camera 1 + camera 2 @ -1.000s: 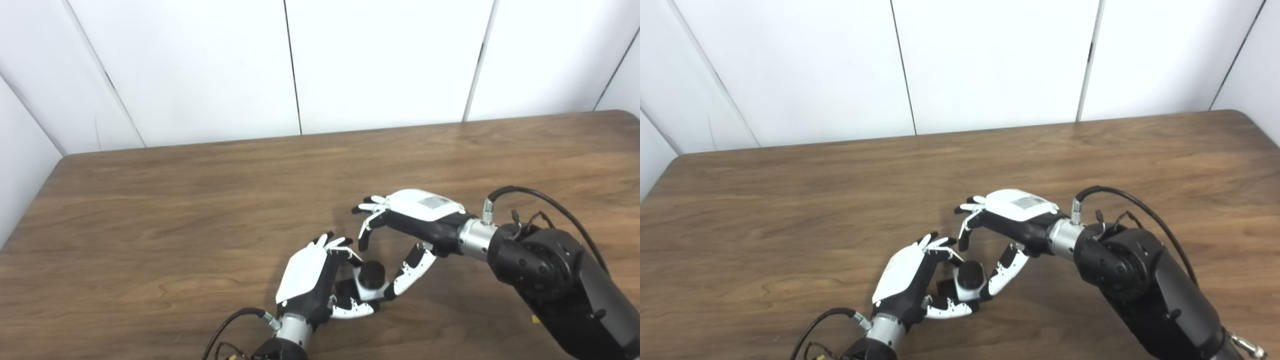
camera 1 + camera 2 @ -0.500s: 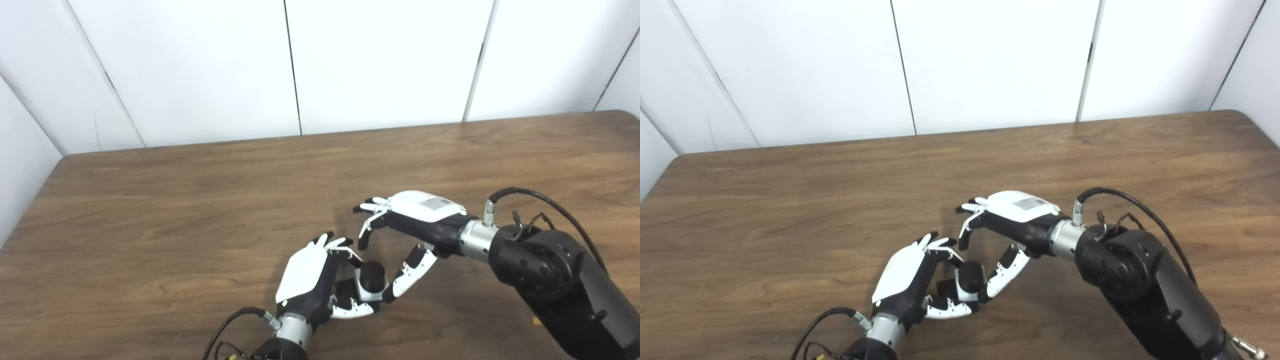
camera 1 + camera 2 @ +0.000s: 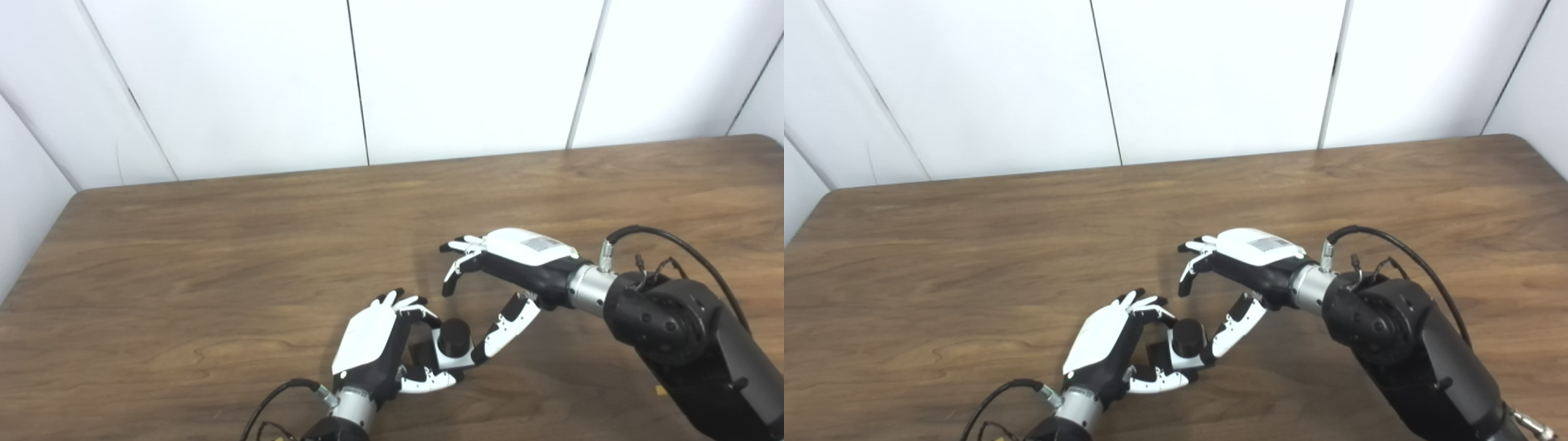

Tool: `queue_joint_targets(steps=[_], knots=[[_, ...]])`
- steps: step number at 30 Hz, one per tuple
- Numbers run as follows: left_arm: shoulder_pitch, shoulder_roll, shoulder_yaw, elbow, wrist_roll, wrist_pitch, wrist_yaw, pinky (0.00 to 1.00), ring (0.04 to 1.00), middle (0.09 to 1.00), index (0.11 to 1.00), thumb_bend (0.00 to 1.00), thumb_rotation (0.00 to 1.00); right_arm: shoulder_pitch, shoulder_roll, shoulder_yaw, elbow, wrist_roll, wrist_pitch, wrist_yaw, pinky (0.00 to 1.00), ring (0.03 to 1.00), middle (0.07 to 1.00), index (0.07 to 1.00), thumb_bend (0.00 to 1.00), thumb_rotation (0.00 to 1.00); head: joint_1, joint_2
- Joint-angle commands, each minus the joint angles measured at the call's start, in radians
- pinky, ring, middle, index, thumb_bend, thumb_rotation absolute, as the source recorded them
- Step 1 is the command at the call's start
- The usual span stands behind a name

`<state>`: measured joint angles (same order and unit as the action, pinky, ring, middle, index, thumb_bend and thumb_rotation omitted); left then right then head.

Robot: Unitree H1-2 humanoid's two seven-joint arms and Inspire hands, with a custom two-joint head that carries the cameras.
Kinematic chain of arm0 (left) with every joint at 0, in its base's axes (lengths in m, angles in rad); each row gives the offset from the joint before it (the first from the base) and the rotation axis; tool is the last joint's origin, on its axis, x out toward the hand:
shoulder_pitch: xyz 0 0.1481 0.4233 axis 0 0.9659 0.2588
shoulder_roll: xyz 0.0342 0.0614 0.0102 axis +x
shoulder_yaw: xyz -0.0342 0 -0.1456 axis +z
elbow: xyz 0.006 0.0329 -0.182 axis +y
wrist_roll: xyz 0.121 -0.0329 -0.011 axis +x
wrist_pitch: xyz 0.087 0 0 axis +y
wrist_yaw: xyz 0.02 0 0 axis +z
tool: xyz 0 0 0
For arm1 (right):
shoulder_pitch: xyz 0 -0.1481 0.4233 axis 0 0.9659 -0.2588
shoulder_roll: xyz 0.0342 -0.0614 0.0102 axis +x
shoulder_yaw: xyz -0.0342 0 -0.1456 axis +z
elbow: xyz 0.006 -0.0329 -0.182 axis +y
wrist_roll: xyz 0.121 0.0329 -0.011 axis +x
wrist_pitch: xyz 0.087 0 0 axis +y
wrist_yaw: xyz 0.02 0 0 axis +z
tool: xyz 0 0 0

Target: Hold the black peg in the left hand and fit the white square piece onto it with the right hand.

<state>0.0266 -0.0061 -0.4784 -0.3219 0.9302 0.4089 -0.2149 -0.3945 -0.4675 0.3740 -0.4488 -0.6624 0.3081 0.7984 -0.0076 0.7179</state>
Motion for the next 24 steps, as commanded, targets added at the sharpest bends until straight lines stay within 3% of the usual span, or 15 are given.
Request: queue_joint_targets(steps=[1, 8, 16, 24], knots=[[-0.015, 0.005, 0.011, -0.018, 0.006, -0.006, 0.001, 1.00, 0.974, 0.879, 0.715, 0.79, 0.40, -0.031, 0.001, -0.018, -0.027, -0.003, 0.012, -0.009, 1.00, 1.000, 0.973, 0.698, 0.99, 0.39, -0.007, 0.001], [-0.019, 0.024, 0.030, -0.023, -0.022, -0.024, -0.007, 1.00, 0.969, 0.882, 0.801, 0.83, 0.44, -0.034, 0.010, -0.018, -0.025, -0.008, 0.017, -0.019, 1.00, 1.000, 0.978, 0.697, 0.99, 0.40, -0.025, 0.000], [-0.021, 0.039, 0.052, -0.030, -0.055, -0.037, -0.022, 1.00, 0.994, 0.961, 0.985, 0.94, 0.46, -0.040, 0.024, -0.021, -0.022, -0.022, 0.019, -0.025, 1.00, 1.000, 0.975, 0.695, 0.99, 0.40, -0.040, -0.008], [-0.016, 0.062, 0.088, -0.067, -0.091, -0.058, -0.023, 1.00, 1.000, 0.999, 1.000, 1.00, 0.60, -0.032, 0.021, -0.051, -0.029, -0.010, 0.042, -0.028, 1.00, 1.000, 0.977, 0.731, 1.00, 0.40, -0.053, -0.011]])
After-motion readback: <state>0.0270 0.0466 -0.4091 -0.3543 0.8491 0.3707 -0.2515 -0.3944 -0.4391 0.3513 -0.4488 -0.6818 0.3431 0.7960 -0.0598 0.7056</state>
